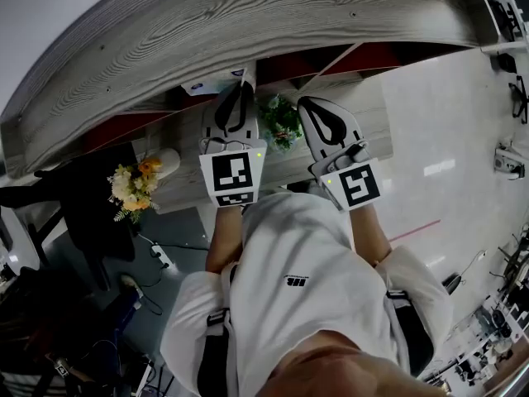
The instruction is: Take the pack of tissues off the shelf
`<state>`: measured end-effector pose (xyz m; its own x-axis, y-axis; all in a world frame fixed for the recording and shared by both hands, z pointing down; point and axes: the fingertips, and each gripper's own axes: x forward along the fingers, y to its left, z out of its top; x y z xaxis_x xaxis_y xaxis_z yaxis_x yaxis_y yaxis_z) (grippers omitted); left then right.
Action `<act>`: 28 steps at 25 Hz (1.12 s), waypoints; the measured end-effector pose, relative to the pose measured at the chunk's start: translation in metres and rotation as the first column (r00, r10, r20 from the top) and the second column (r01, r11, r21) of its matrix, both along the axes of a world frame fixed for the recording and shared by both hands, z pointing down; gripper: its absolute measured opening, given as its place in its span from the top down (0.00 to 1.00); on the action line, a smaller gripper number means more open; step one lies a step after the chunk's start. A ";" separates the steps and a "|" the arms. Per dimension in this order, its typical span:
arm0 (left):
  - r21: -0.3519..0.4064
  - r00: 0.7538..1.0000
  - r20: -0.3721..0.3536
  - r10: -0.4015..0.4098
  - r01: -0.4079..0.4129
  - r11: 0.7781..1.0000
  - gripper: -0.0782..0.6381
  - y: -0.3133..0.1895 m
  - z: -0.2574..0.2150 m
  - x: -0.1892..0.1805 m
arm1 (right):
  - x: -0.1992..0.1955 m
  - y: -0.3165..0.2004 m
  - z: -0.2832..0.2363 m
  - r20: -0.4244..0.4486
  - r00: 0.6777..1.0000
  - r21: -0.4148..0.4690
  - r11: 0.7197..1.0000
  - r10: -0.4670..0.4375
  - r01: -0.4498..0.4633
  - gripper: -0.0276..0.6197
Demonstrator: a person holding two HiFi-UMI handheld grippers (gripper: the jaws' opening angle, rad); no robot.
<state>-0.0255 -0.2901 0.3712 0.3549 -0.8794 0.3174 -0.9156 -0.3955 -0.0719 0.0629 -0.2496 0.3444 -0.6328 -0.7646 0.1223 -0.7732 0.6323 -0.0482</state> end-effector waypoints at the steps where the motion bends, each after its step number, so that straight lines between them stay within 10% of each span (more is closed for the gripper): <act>1: 0.002 1.000 -0.002 0.008 -0.008 1.000 0.84 0.004 0.000 -0.001 | -0.001 0.003 0.000 -0.002 1.000 0.002 1.000 0.005 -0.005 0.91; 28: 0.055 0.984 -0.005 0.180 -0.179 0.982 0.85 0.118 -0.006 -0.022 | -0.047 0.087 0.005 -0.030 0.999 0.007 1.000 0.017 -0.017 0.91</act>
